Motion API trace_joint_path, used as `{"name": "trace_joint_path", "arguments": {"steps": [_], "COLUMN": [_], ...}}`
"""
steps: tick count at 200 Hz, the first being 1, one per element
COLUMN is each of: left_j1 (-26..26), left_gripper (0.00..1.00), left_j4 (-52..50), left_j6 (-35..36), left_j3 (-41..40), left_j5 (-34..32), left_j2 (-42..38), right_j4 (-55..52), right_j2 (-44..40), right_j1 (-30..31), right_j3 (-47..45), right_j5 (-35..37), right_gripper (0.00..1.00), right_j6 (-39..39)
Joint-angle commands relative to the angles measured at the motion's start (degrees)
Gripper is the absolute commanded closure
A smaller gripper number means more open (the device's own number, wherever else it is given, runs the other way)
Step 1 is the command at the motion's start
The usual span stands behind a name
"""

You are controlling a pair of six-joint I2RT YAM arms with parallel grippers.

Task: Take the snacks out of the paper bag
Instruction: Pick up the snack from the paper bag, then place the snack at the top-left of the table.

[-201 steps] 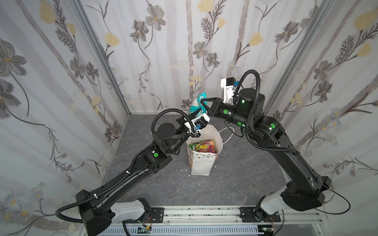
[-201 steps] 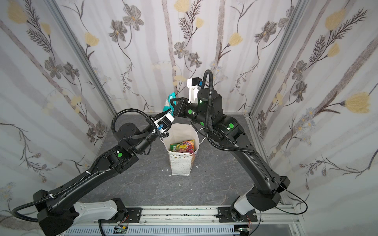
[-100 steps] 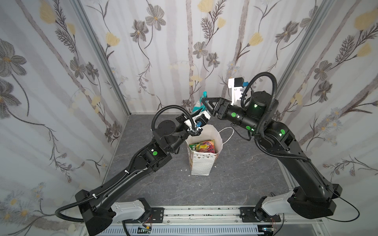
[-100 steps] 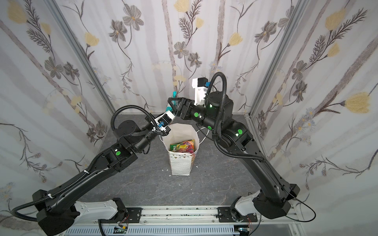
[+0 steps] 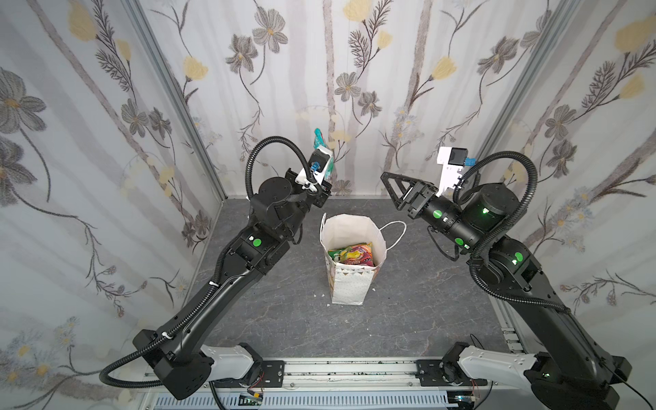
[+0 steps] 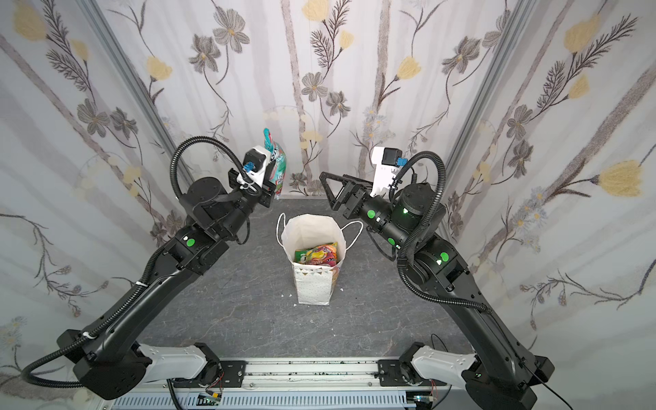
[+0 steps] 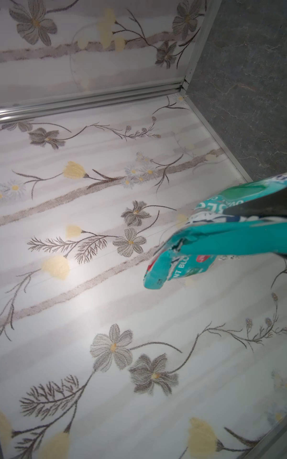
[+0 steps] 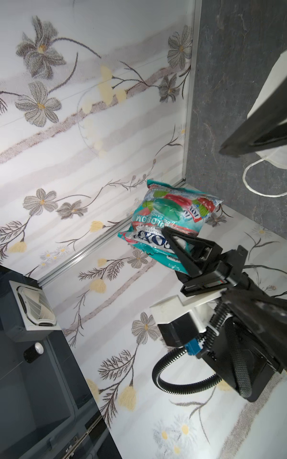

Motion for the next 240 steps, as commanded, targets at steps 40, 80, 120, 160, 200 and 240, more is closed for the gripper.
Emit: {"name": "trace_joint_path", "arguments": {"steps": [40,80,120,160,200,240], "left_j1": [13.82,23.71,31.18,34.47,35.83,36.38], "left_gripper": [1.00,1.00,1.00,1.00,1.00,1.00], "left_j4": [-7.30,-4.35,5.90,15.50,27.58,41.98], "left_j6": [-31.41,-48.12,-61.26,-67.44,-74.07,-80.98], "left_j3": [1.54,-3.16,-11.95,-17.84,-21.18,-20.74], "left_j5": [10.71,21.86,30.85,35.48,39.95,43.37], "left_j2": [1.72,4.25,9.42,18.57,30.24,42.58], "right_j4": [4.06,3.48,1.32,-0.48,-3.42,-5.50], "right_j2": [-3.89,-6.14,-10.89,-16.59,-19.92,-21.81], "right_j1": [-1.25,-1.90,-2.15,-2.17,-2.26,-2.25], "right_j3": [-8.28,-12.88,-20.61,-27.70,-28.91,-29.00], "right_j5": [0.95,0.96,1.04,2.02,3.58,5.04], "right_gripper": [0.00,0.00,0.00,0.00,0.00,0.00], "right_j6": [1.47,3.17,6.36,9.50,10.20,10.48]}}
